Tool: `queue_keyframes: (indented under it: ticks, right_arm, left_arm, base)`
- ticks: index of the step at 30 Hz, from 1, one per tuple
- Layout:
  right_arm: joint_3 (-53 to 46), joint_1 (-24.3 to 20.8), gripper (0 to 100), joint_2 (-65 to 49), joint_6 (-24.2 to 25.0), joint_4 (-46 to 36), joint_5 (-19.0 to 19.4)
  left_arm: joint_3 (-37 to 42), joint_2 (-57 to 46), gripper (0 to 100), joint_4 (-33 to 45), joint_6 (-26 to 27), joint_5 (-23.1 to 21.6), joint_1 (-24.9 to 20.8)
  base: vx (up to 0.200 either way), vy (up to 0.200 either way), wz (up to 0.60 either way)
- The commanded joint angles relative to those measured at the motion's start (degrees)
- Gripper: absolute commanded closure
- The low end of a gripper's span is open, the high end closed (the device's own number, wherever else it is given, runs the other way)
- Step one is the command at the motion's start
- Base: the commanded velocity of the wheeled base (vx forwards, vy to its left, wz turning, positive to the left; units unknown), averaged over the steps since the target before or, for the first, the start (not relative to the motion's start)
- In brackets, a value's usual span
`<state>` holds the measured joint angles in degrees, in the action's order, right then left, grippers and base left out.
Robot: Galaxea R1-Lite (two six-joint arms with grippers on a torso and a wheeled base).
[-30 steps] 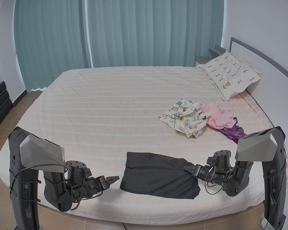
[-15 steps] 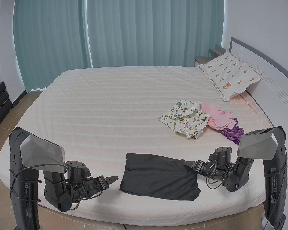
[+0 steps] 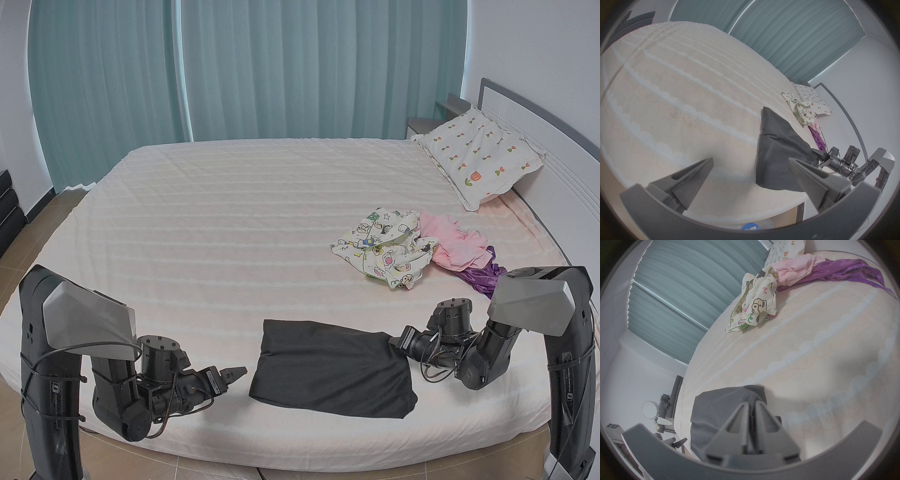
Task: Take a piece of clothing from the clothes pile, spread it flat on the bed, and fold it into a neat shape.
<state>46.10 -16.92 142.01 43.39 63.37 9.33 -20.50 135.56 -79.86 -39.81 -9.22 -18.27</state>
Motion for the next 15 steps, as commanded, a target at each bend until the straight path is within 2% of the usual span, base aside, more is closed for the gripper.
queue_keyframes:
  ticks: [1,2,4,8,15]
  right_arm:
    - [0.1,0.0,100,-0.1,0.6,0.5,-1.9]
    - [-0.1,0.0,100,-0.1,0.8,1.8,-4.3]
    - [-0.7,0.0,100,0.0,0.7,4.6,-6.0]
    - [-2.2,0.1,100,-0.1,0.6,8.1,-6.6]
    - [-3.0,-0.3,100,0.6,-0.1,8.2,-6.9]
  left_arm:
    - [0.0,0.1,0,0.0,0.0,0.0,0.0]
    - [0.0,0.1,0,0.0,0.0,0.0,0.0]
    - [0.1,0.1,0,0.0,0.0,0.0,-0.1]
    - [0.1,0.3,0,0.0,0.0,0.0,-0.2]
    - [0.0,0.4,0,0.0,0.0,0.1,-1.2]
  base:
    - [0.000,0.000,0.00]
    - [0.000,0.000,0.00]
    - [0.000,0.000,0.00]
    - [0.000,0.000,0.00]
    - [0.000,0.000,0.00]
